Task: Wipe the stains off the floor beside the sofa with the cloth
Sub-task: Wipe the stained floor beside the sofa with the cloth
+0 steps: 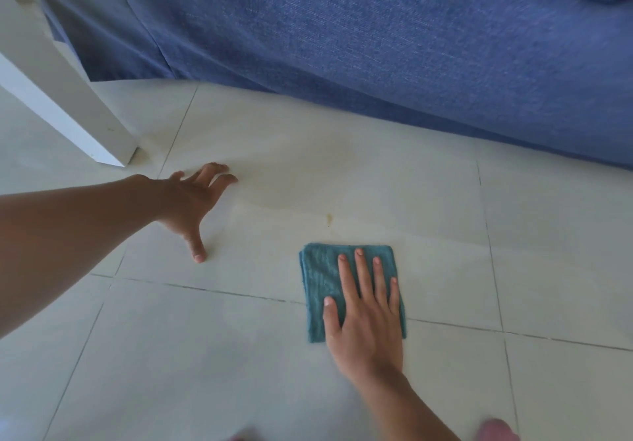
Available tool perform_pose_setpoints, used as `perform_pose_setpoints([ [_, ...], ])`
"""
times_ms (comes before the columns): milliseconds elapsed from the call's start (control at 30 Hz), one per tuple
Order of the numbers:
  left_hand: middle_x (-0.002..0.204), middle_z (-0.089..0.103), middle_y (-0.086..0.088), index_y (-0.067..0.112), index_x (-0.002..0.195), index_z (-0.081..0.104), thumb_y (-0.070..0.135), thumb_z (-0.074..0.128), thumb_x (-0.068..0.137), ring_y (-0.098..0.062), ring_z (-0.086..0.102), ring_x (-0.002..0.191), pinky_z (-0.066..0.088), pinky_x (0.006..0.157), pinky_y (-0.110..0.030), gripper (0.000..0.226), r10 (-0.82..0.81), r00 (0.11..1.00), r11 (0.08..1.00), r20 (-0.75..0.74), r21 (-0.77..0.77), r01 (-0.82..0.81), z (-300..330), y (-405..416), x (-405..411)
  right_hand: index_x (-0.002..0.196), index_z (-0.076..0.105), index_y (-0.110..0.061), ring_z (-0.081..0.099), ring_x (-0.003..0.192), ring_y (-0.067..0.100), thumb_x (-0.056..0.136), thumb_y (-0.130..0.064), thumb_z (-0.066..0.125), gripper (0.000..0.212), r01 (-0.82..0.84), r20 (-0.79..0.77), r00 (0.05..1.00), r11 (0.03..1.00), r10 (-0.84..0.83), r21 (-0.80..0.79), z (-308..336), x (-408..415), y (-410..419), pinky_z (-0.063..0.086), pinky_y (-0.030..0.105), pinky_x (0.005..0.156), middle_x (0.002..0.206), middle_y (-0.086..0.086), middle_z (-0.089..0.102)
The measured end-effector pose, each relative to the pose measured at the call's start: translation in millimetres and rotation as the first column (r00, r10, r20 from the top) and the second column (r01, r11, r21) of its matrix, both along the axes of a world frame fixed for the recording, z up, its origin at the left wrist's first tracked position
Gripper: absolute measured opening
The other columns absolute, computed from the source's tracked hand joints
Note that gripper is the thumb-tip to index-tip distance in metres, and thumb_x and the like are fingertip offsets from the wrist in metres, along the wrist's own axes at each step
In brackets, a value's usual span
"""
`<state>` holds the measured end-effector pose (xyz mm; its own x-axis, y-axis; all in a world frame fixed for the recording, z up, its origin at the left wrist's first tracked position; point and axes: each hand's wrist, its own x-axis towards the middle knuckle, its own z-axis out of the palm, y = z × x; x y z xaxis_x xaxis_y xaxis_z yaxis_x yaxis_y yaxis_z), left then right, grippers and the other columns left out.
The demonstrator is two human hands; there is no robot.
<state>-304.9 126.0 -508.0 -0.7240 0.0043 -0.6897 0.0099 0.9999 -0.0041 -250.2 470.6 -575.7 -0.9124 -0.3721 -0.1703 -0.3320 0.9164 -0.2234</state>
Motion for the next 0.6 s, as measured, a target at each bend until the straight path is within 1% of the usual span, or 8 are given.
perform_pose_setpoints([
  [100, 0.145, -0.005, 0.001, 0.028, 0.149, -0.012, 0.06, 0.09, 0.04, -0.027, 0.036, 0.136, 0.035, 0.112, -0.043, 0.152, 0.0, 1.0, 1.0, -0.012, 0.012, 0.0, 5.4, 4.6, -8.0, 0.16, 0.011, -0.03, -0.001, 0.156, 0.022, 0.095, -0.055, 0.021, 0.07, 0.107, -0.03, 0.994, 0.993, -0.105, 0.056, -1.7, -12.9, 40.0, 0.009, 0.051, 0.125, 0.17, -0.002, 0.005],
  [167, 0.14, -0.001, 0.003, 0.034, 0.147, -0.011, 0.052, 0.092, 0.039, -0.027, 0.037, 0.133, 0.047, 0.102, -0.041, 0.15, 0.011, 1.0, 0.999, -0.02, 0.042, -0.01, 6.4, 6.0, -12.4, 0.16, 0.012, -0.028, 0.001, 0.156, 0.023, 0.095, -0.054, 0.021, 0.071, 0.16, -0.049, 0.986, 0.985, -0.157, 0.07, -2.2, -19.4, 52.4, 0.009, 0.051, 0.125, 0.17, -0.001, 0.006],
  [200, 0.139, 0.0, 0.003, 0.037, 0.146, -0.011, 0.05, 0.093, 0.039, -0.027, 0.037, 0.133, 0.05, 0.098, -0.041, 0.15, 0.02, 1.0, 0.998, -0.02, 0.056, -0.019, 6.2, 6.1, -13.2, 0.16, 0.013, -0.027, 0.002, 0.156, 0.024, 0.095, -0.054, 0.021, 0.071, 0.176, -0.057, 0.984, 0.982, -0.172, 0.075, -2.7, -21.0, 54.0, 0.009, 0.05, 0.125, 0.169, -0.001, 0.006],
  [300, 0.143, -0.003, 0.005, 0.038, 0.148, -0.014, 0.049, 0.093, 0.039, -0.027, 0.034, 0.136, 0.051, 0.097, -0.041, 0.154, 0.022, 0.999, 0.998, -0.027, 0.065, -0.02, 4.3, 3.8, -10.8, 0.16, 0.013, -0.027, 0.002, 0.156, 0.024, 0.095, -0.053, 0.022, 0.07, 0.2, -0.068, 0.979, 0.976, -0.194, 0.09, -4.3, -22.4, 49.9, 0.007, 0.05, 0.125, 0.169, -0.001, 0.006],
  [400, 0.151, -0.019, 0.008, 0.03, 0.153, -0.018, 0.05, 0.093, 0.042, -0.023, 0.014, 0.148, 0.046, 0.105, -0.039, 0.158, -0.014, 0.999, 0.998, -0.046, 0.061, 0.017, 3.2, 3.1, -9.9, 0.16, 0.014, -0.027, 0.003, 0.156, 0.025, 0.096, -0.052, 0.022, 0.07, 0.23, -0.077, 0.972, 0.968, -0.223, 0.097, -4.9, -23.9, 46.4, 0.008, 0.051, 0.125, 0.17, 0.0, 0.006],
  [467, 0.153, -0.024, 0.009, 0.029, 0.153, -0.019, 0.051, 0.093, 0.043, -0.02, 0.002, 0.15, 0.042, 0.108, -0.038, 0.159, -0.02, 0.999, 0.999, -0.042, 0.05, 0.022, 4.5, 4.3, -11.6, 0.16, 0.012, -0.026, 0.002, 0.156, 0.026, 0.097, -0.052, 0.021, 0.069, 0.254, -0.082, 0.966, 0.961, -0.245, 0.111, -4.3, -29.3, 42.6, 0.008, 0.052, 0.125, 0.17, 0.001, 0.006],
  [533, 0.153, -0.024, 0.008, 0.028, 0.153, -0.019, 0.051, 0.093, 0.041, -0.02, -0.005, 0.15, 0.041, 0.109, -0.039, 0.16, -0.019, 0.999, 0.999, -0.036, 0.032, 0.02, 6.2, 6.2, -14.0, 0.161, 0.012, -0.025, 0.003, 0.156, 0.027, 0.097, -0.052, 0.019, 0.07, 0.265, -0.087, 0.963, 0.957, -0.256, 0.116, -3.6, -38.7, 36.5, 0.007, 0.052, 0.125, 0.17, 0.002, 0.005],
  [600, 0.15, -0.021, 0.008, 0.028, 0.152, -0.016, 0.051, 0.094, 0.039, -0.021, -0.005, 0.148, 0.043, 0.107, -0.04, 0.16, -0.011, 0.999, 1.0, -0.034, 0.019, 0.012, 7.9, 8.7, -16.0, 0.161, 0.011, -0.025, 0.003, 0.156, 0.028, 0.096, -0.052, 0.018, 0.07, 0.268, -0.086, 0.962, 0.957, -0.26, 0.106, -3.5, -53.5, 29.6, 0.005, 0.053, 0.125, 0.17, 0.003, 0.005],
])
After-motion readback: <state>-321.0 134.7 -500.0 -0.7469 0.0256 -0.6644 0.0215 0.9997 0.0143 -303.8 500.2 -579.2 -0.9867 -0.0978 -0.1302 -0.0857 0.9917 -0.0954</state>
